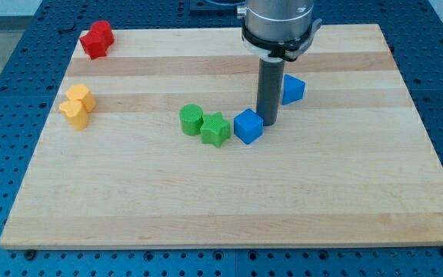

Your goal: Push the blue triangle slightly left and down

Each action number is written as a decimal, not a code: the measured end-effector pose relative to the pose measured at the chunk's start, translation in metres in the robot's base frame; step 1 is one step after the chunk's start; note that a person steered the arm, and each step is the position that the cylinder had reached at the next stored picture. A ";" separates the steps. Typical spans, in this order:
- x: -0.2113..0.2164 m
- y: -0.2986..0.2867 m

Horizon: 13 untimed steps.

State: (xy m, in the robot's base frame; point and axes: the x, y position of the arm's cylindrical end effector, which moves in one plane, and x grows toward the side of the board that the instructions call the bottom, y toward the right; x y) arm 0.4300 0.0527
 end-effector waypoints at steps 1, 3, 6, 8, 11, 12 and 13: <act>-0.005 0.010; -0.050 0.115; -0.138 0.087; -0.109 0.057; -0.054 -0.007; -0.058 -0.010; -0.086 0.006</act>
State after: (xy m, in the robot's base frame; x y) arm 0.3440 0.0583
